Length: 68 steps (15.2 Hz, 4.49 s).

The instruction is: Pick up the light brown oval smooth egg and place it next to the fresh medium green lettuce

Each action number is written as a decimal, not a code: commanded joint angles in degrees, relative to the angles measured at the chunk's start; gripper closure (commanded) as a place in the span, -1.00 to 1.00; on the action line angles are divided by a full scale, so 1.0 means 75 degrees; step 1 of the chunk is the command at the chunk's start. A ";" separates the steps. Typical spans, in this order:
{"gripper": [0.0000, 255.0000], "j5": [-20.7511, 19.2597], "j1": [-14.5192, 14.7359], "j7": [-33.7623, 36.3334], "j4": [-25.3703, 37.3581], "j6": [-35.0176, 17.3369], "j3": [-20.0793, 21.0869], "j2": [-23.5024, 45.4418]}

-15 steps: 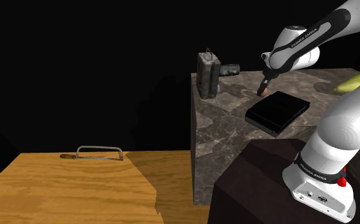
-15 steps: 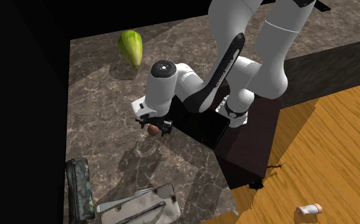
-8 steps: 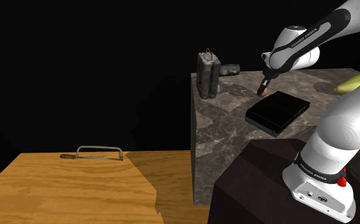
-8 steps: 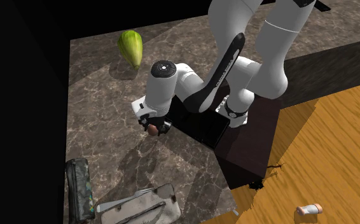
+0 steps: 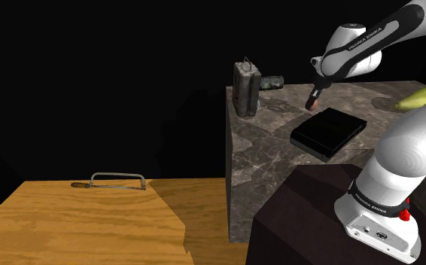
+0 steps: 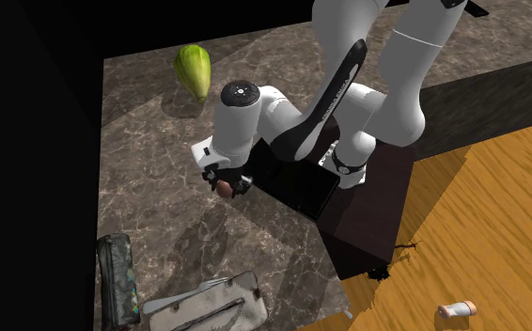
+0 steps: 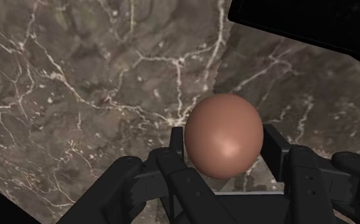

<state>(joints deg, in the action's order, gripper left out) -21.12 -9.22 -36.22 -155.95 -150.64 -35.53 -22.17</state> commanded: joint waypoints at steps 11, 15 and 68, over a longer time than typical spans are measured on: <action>1.00 0.0017 -0.0143 0.0103 0.0594 0.1639 0.0504 -0.1052; 1.00 0.0075 -0.0146 0.0100 0.0851 0.2135 0.0641 -0.1294; 1.00 -0.1908 -0.2300 -0.5595 0.3917 0.6753 -0.2767 -0.4513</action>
<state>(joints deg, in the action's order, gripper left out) -35.01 -26.47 -77.05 -127.28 -100.16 -55.33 -55.99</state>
